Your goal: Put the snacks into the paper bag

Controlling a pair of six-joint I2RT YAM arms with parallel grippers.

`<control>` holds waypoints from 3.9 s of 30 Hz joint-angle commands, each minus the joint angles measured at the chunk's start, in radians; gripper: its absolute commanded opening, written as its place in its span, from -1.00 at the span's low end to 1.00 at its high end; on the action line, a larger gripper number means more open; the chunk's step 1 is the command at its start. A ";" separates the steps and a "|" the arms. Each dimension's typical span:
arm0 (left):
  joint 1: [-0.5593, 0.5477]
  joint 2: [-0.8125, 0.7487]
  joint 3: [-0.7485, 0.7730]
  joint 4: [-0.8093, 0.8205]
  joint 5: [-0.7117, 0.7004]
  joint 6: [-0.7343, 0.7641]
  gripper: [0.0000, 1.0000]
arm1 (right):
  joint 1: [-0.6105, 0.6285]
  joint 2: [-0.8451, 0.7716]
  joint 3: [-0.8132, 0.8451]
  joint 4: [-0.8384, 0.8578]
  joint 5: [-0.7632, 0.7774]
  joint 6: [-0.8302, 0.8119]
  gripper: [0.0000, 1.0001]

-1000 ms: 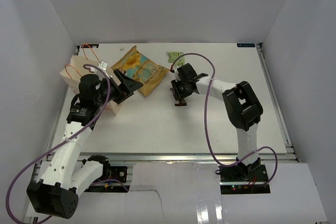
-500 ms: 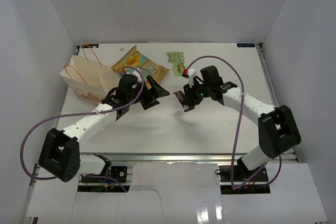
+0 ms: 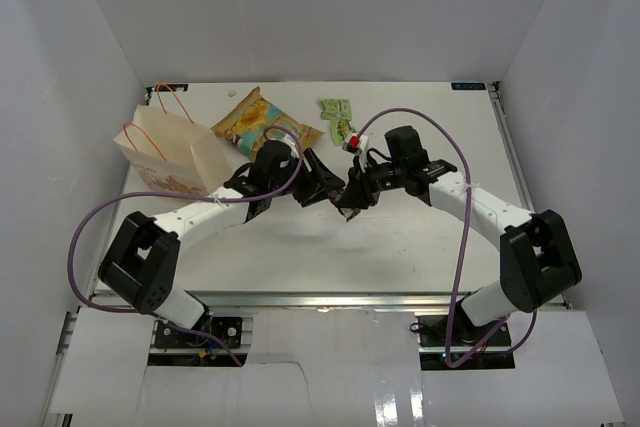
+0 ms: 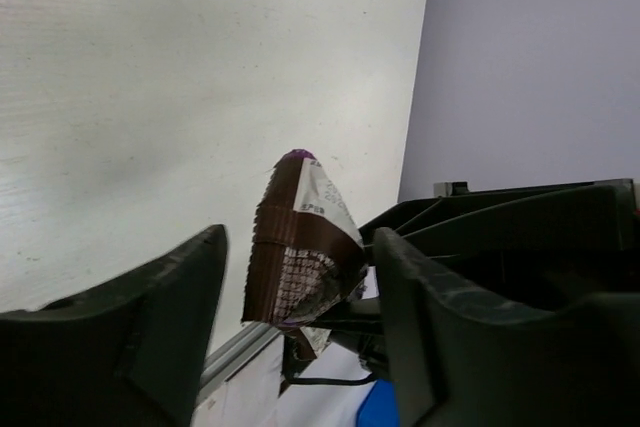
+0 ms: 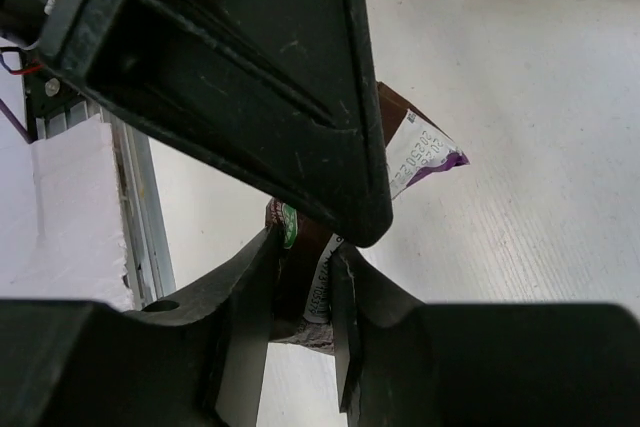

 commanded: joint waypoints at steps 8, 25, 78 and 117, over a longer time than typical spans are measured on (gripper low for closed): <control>-0.004 -0.029 0.026 -0.013 0.008 -0.008 -0.32 | 0.001 0.010 0.050 0.041 -0.023 -0.021 0.03; 0.158 -0.230 0.770 -0.953 -0.705 0.564 -0.43 | -0.126 -0.147 -0.002 -0.056 -0.049 -0.191 0.57; 0.499 -0.677 0.312 -0.610 -0.008 0.485 0.96 | -0.109 0.948 1.071 -0.071 0.781 0.252 0.16; -0.102 -0.030 0.031 0.057 -0.025 0.106 0.72 | -0.183 0.059 0.080 0.089 -0.187 0.338 -0.79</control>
